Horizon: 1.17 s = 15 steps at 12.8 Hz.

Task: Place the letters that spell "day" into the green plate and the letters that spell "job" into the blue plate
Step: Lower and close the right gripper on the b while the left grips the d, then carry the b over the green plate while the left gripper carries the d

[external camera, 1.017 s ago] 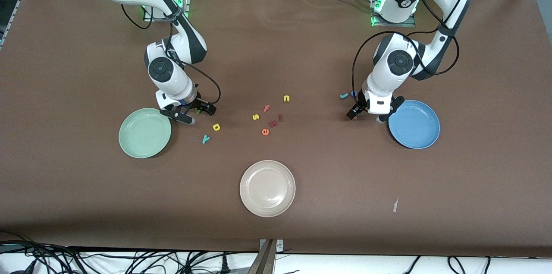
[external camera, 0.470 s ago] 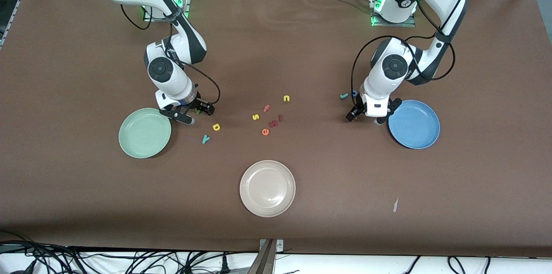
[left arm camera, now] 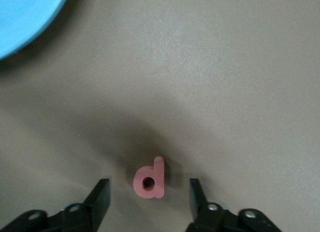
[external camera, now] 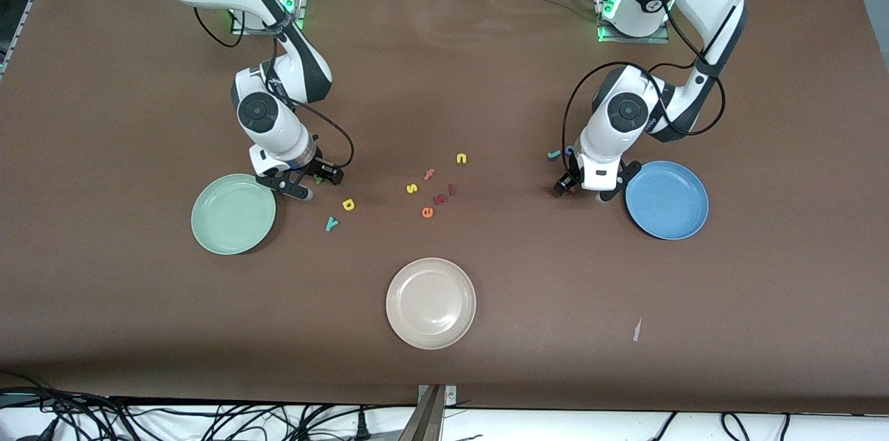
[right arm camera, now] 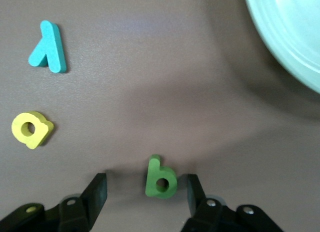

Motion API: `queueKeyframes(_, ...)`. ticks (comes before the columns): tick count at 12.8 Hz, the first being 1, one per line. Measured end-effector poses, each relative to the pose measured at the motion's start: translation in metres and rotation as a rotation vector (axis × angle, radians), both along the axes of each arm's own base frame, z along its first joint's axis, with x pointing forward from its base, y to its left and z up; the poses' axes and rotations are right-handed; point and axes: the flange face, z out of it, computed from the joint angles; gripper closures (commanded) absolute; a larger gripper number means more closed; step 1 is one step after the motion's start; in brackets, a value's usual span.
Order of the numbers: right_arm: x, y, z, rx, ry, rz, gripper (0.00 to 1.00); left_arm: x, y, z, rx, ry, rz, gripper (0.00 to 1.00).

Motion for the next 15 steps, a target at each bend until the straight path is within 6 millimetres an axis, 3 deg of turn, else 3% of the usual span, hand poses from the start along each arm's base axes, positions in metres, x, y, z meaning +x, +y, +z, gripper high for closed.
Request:
queueKeyframes(7, -0.001, -0.002, -0.001, -0.003, 0.004, 0.000, 0.53, -0.002, -0.001, -0.002, 0.012, 0.012, 0.009, 0.39)
queueKeyframes(14, 0.000, -0.011, 0.000, -0.009, 0.002, 0.017, 0.54, -0.001, 0.001, -0.002, 0.031, 0.010, -0.004, 0.43)
queueKeyframes(15, 0.001, -0.012, 0.000, -0.010, 0.001, 0.018, 0.57, 0.001, 0.000, -0.001, 0.029, 0.005, -0.002, 0.43)
